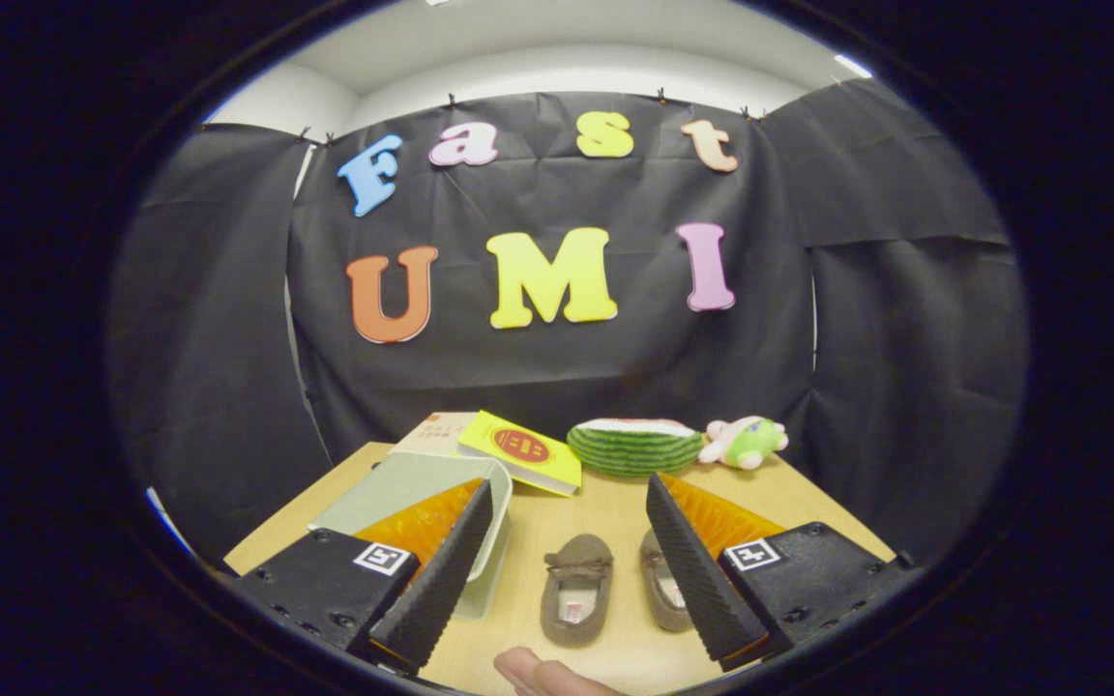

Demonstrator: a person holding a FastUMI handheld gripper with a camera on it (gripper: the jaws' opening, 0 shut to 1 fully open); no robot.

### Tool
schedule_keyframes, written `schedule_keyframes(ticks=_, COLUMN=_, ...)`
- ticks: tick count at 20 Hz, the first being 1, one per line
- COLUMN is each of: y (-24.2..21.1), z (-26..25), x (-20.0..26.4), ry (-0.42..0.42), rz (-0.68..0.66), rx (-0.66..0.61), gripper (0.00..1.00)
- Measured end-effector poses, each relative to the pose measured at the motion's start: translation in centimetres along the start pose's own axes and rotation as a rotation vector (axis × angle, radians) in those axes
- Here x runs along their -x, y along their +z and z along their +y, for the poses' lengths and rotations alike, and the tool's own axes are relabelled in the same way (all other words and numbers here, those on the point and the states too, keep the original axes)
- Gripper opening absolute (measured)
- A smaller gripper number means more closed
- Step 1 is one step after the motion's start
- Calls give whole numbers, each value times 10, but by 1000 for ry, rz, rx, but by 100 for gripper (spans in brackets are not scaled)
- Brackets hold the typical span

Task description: Open the storage box then place both shoes into the box .Put the left shoe in first, then the right shoe, with the right side of both shoes facing outward in a uniform manner.

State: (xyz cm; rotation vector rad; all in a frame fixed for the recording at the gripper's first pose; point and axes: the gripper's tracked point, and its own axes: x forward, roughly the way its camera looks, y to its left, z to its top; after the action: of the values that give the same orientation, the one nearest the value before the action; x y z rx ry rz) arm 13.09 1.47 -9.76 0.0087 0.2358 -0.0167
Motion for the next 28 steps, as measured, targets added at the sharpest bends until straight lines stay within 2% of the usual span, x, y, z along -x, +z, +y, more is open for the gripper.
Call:
schedule_keyframes(ticks=4, y=-19, z=-4, x=-61, ry=-14, rz=85, rx=-15, gripper=100)
schedule_keyframes(ticks=7, y=-36, z=14, x=-98, ry=72, rz=178, rx=-85, gripper=100)
schedule_keyframes(ticks=10, y=-46, z=17, x=-129, ry=114, rz=226, rx=-106, gripper=100)
schedule_keyframes(ticks=16, y=-73, z=51, x=-163, ry=425, rz=405, rx=-356, gripper=100)
schedule_keyframes(ticks=20, y=-99, z=69, x=-172, ry=614, rz=554, rx=-468, gripper=99)
schedule_keyframes(ticks=26, y=-95, z=79, x=-179, ry=840, rz=619, rx=-644, gripper=99)
schedule_keyframes(ticks=28, y=-97, z=84, x=-184, ry=876, rz=692, rx=-750, gripper=99)
